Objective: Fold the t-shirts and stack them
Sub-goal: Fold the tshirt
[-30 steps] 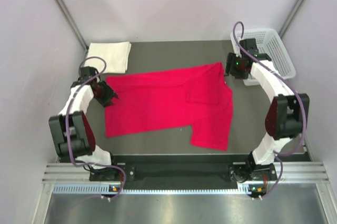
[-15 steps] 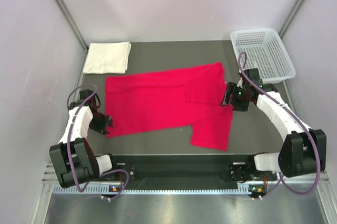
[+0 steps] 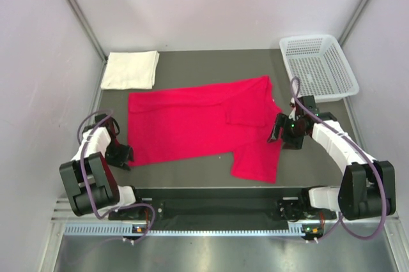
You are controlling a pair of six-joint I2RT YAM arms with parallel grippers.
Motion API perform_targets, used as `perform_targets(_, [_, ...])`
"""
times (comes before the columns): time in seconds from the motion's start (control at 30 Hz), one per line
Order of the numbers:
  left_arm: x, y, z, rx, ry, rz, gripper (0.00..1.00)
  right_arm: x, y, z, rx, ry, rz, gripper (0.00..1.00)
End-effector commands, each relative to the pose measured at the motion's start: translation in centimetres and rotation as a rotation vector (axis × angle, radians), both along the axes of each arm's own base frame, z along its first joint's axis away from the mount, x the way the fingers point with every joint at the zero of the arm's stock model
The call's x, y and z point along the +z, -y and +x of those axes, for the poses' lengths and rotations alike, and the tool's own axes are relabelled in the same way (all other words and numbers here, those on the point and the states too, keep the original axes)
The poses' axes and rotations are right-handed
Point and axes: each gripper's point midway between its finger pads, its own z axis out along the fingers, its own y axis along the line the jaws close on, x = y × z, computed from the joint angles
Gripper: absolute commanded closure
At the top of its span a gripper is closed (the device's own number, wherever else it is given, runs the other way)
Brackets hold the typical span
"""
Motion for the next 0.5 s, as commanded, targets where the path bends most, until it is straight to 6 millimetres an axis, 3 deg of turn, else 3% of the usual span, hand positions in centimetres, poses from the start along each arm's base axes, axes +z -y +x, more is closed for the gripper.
perform_targets(0.0, [-0.6,-0.8,0.6,0.028,0.009,0.025,0.55,1.0,0.3,0.5,0.000,0.054,0.026,0.31])
perform_targets(0.3, [-2.7,-0.2,-0.6,0.064,-0.037,-0.006,0.53,0.5,0.5,0.4,-0.016,0.036,0.035,0.29])
perform_targets(0.43, [-3.2,-0.3,-0.3,0.061,-0.027,-0.009,0.73,-1.3,0.5,-0.9,-0.051,-0.027,0.050,0.30])
perform_targets(0.47, [-3.2,-0.3,-0.1,0.049,-0.022,-0.014,0.85,-1.6,0.6,-1.1,-0.062,-0.037,0.049,0.30])
